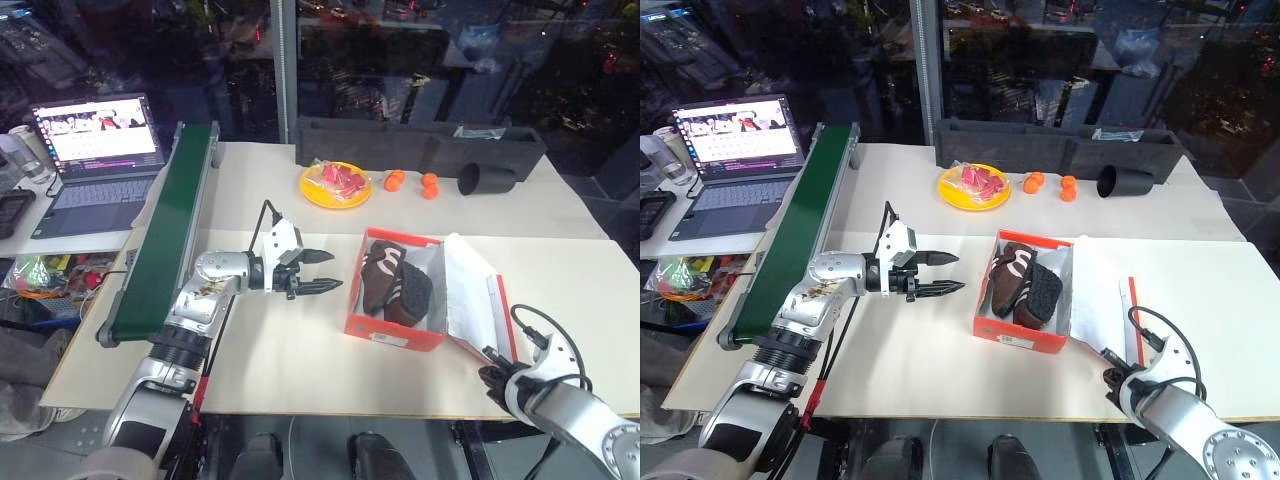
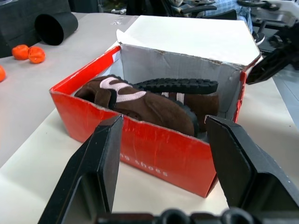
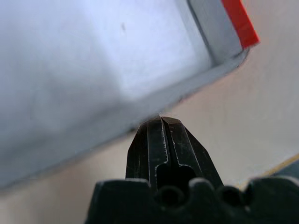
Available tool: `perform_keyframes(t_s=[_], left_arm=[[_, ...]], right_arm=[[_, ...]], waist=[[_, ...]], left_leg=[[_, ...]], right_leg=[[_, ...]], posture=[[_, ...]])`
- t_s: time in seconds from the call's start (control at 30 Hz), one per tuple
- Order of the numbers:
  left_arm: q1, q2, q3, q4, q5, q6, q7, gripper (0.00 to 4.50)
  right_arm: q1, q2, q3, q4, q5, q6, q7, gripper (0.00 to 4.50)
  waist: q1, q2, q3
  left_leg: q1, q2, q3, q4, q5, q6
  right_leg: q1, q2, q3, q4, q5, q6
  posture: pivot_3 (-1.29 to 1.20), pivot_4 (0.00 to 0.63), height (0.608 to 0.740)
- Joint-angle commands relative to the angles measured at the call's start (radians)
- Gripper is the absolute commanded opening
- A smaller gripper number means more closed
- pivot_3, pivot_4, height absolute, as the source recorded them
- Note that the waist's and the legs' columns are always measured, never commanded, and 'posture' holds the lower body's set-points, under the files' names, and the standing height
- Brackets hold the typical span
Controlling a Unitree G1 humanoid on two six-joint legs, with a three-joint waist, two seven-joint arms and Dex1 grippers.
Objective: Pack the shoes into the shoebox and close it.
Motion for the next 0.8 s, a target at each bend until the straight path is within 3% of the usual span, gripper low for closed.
perform_keyframes(t_s=[0.03,0.4,0.8], left_arm=[[-0.020,-0.001,0.014,-0.033,-0.006,0.004,0.008,2.98],[-0.018,-0.001,0.017,-0.045,-0.003,0.012,0.022,2.98],[-0.045,0.013,0.025,-0.031,0.004,0.004,0.024,2.98]], right_arm=[[-0.083,0.042,0.002,0.023,0.060,-0.042,-0.053,0.03],[-0.322,0.171,-0.099,0.320,-0.072,-0.157,-0.049,0.03],[-0.437,0.159,-0.189,0.480,-0.342,-0.151,0.203,0.03]], waist=[[-0.001,0.000,0.000],[0.002,0.000,0.000],[-0.002,0.001,0.000]], left_leg=[[0.000,0.000,0.000,0.000,0.000,0.001],[-0.001,-0.001,0.000,0.000,0.001,0.001],[0.000,-0.001,0.000,0.000,0.001,0.001]], right_leg=[[0.000,0.000,0.000,0.001,0.000,0.000],[0.000,0.000,0.000,0.001,0.000,0.000],[-0.001,0.000,0.000,0.002,0.000,0.000]], posture=[[0.00,0.150,0.719],[0.00,0.150,0.719],[0.00,0.150,0.719]])
